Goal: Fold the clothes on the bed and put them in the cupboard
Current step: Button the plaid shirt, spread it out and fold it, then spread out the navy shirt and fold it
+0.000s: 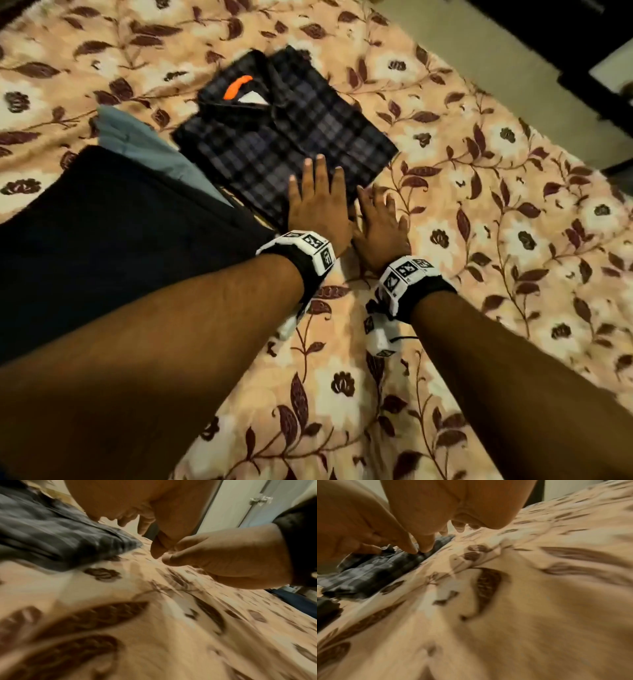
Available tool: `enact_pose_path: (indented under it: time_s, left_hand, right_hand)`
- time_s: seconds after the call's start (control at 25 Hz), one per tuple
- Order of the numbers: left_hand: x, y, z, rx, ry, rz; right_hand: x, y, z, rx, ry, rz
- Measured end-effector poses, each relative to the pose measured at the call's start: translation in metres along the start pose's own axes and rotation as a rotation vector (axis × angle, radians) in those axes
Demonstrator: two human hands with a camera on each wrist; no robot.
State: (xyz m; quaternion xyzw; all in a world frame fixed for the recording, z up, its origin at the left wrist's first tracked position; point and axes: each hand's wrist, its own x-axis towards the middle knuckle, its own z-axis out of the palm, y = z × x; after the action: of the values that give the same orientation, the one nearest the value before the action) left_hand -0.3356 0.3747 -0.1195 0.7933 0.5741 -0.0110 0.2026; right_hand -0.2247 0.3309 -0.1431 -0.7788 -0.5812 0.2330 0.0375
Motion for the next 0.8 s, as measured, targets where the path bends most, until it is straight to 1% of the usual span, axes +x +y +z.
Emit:
enact_pose_path:
  time_s: [0.04, 0.08, 0.16, 0.2, 0.24, 0.28, 0.36, 0.4, 0.48, 0.52, 0.6, 0.68, 0.72, 0.76, 0.8]
  left_hand:
    - [-0.018, 0.02, 0.009, 0.001, -0.033, 0.067]
    - [-0.041, 0.042, 0.024, -0.001, -0.095, 0.137]
    - [-0.101, 0.095, 0.065, 0.004, -0.251, 0.274]
    - [-0.137, 0.126, 0.088, -0.006, -0.308, 0.349]
    - [-0.17, 0.148, 0.107, -0.021, -0.348, 0.404]
    - [-0.21, 0.185, 0.128, -0.011, -0.404, 0.47]
    - [-0.282, 0.254, 0.17, -0.022, -0.514, 0.599]
    - [-0.314, 0.289, 0.188, -0.042, -0.553, 0.664]
    - [-0.364, 0.359, 0.221, -0.1, -0.572, 0.809]
    - [-0.383, 0.391, 0.236, -0.105, -0.59, 0.87]
    - [-0.409, 0.44, 0.267, -0.064, -0.611, 0.979]
    - [-0.434, 0.474, 0.299, 0.079, -0.614, 1.129]
    - [-0.438, 0.479, 0.313, 0.194, -0.602, 1.195]
    - [-0.445, 0.484, 0.326, 0.32, -0.581, 1.239]
    - [-0.448, 0.486, 0.338, 0.413, -0.554, 1.26]
  right_hand:
    - [-0.029, 0.023, 0.001, 0.058, 0.018, 0.051]
    - [-0.063, 0.049, 0.003, 0.073, 0.019, 0.112]
    - [-0.148, 0.111, 0.011, 0.031, -0.053, 0.268]
    - [-0.2, 0.144, 0.019, 0.028, -0.097, 0.347]
    - [-0.246, 0.167, 0.028, 0.029, -0.139, 0.394]
    - [-0.304, 0.201, 0.035, 0.036, -0.161, 0.463]
    - [-0.412, 0.266, 0.044, 0.052, -0.192, 0.656]
    - [-0.462, 0.3, 0.045, 0.033, -0.186, 0.755]
    - [-0.547, 0.368, 0.039, 0.002, -0.098, 0.935]
    - [-0.579, 0.398, 0.038, -0.004, -0.046, 0.991]
    - [-0.618, 0.447, 0.037, 0.012, 0.037, 1.006]
    - [-0.638, 0.483, 0.041, 0.048, 0.04, 0.971]
    - [-0.639, 0.494, 0.043, 0.025, 0.035, 0.931]
    - [-0.643, 0.505, 0.047, -0.021, 0.074, 0.891]
    - [-0.644, 0.511, 0.05, -0.076, 0.15, 0.856]
